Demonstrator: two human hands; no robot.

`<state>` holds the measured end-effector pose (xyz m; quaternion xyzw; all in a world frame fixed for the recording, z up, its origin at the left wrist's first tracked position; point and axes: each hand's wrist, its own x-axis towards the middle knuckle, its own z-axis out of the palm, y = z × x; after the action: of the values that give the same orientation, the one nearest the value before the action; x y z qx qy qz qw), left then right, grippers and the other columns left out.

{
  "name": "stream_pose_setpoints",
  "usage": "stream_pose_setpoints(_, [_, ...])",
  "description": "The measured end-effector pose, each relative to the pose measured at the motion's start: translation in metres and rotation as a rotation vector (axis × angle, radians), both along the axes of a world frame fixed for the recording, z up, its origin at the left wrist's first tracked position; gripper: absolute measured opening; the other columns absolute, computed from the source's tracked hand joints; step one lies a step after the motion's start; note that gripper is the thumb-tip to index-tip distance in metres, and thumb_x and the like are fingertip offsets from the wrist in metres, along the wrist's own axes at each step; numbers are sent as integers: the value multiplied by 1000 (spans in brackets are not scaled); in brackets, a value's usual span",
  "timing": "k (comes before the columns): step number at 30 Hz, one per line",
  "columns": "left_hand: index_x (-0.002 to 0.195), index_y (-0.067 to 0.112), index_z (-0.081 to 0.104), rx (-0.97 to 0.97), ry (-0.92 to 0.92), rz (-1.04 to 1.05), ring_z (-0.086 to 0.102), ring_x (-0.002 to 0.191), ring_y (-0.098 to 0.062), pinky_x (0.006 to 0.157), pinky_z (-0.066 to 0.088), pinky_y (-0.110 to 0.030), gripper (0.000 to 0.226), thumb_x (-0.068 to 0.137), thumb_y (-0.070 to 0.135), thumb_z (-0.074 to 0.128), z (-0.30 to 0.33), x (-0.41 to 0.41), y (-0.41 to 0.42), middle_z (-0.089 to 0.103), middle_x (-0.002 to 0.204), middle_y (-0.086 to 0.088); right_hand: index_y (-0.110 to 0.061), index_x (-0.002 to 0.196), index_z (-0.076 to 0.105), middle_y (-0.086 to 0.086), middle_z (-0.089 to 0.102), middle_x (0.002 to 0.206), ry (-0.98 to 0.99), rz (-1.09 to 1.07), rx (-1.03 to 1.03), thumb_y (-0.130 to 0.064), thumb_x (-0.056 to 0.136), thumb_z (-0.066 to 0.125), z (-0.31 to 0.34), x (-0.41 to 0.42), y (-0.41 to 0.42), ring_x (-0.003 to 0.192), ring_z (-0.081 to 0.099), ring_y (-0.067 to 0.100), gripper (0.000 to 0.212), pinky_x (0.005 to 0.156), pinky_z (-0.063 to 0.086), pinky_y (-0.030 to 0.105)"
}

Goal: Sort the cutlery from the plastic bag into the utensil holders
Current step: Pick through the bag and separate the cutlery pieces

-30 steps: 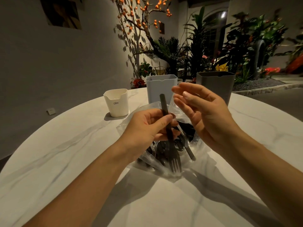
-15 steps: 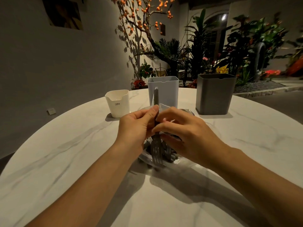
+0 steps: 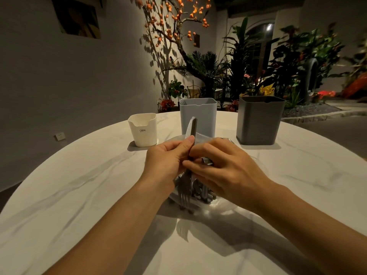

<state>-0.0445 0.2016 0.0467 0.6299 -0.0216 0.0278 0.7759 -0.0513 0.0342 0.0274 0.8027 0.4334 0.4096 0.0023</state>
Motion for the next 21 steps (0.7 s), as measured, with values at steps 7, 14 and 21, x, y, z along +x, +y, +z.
stream_pose_setpoints(7, [94,9,77,1,-26,9,75,84,-28,79,62,-39,24,87,32,74,10,-3,-1,76,87,-13,-8,116,72,13,67,118,-45,91,95,-21,93,67,11,-6,12,110,60,25,26,96,50,31])
stream_pose_setpoints(14, [100,14,64,251,-281,218,69,68,-15,65,59,-25,10,101,20,56,39,14,3,68,88,-7,-14,132,54,-14,63,95,273,40,761,-3,87,70,89,25,4,82,65,5,49,75,57,20])
stream_pose_setpoints(21, [107,15,56,266,-237,53,73,81,-17,78,62,-32,13,106,20,45,72,43,-9,67,106,-3,-18,136,48,-5,57,107,365,7,729,3,91,63,120,70,3,90,68,13,52,72,60,23])
